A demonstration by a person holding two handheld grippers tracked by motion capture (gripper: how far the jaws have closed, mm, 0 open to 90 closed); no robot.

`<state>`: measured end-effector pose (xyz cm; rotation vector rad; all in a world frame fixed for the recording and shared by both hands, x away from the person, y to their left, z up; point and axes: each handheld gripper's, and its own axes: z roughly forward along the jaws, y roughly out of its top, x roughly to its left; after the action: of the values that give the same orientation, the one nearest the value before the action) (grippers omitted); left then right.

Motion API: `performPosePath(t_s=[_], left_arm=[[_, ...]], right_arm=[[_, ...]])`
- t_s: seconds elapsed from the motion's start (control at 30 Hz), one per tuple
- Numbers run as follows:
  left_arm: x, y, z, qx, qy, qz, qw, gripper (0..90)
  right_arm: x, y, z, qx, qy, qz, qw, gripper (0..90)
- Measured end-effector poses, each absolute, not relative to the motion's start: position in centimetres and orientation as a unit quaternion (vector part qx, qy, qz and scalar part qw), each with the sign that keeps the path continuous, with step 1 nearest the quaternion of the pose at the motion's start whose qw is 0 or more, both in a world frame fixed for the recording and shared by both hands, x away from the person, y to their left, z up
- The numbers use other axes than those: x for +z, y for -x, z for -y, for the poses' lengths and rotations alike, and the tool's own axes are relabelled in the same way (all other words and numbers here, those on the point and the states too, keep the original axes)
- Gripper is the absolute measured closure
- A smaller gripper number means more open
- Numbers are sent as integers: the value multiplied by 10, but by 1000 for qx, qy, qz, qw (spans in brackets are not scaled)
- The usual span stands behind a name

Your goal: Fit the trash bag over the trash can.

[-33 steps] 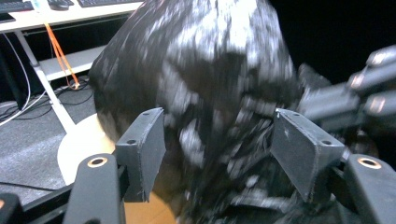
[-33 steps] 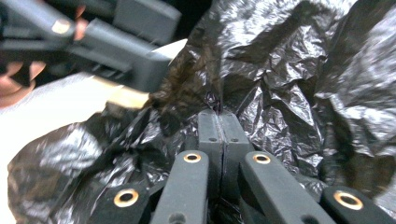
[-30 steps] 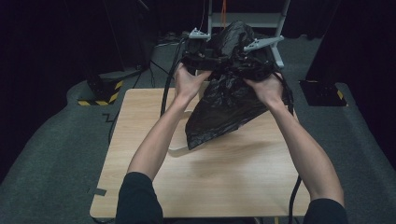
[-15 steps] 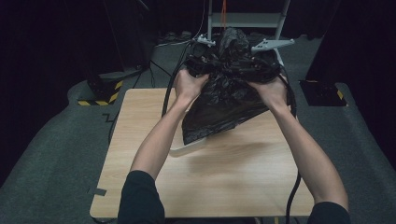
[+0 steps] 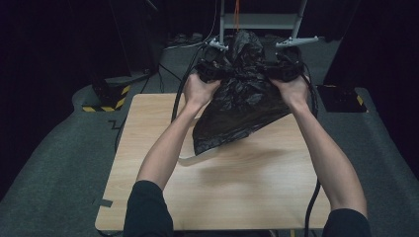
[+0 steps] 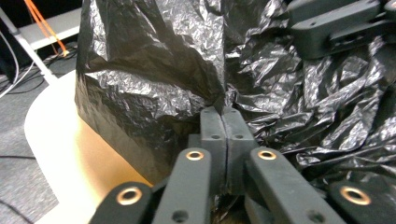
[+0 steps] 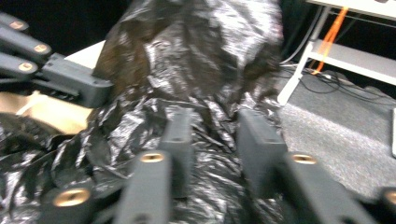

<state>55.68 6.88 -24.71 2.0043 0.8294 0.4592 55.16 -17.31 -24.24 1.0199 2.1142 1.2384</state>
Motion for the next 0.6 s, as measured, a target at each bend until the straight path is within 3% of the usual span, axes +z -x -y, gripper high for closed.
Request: performPosePath(t_s=[0.13, 0.27, 0.37, 0.43, 0.6], left_arm=[[-243, -554, -74, 203, -781, -352, 474, 596], [-236, -552, -80, 222, -752, -361, 504, 479], [-234, -555, -77, 224, -746, -366, 509, 481], [-235, -558, -74, 219, -754, -369, 498, 520], [-244, -566, -71, 196, -778, -374, 466, 741]], right_arm=[[-239, -547, 166, 451, -349, -783, 248, 870], [-234, -542, 158, 453, -329, -791, 246, 900], [-239, -543, 152, 447, -325, -798, 242, 889], [-242, -544, 152, 455, -331, -790, 243, 816], [-238, -543, 160, 463, -347, -773, 260, 624]])
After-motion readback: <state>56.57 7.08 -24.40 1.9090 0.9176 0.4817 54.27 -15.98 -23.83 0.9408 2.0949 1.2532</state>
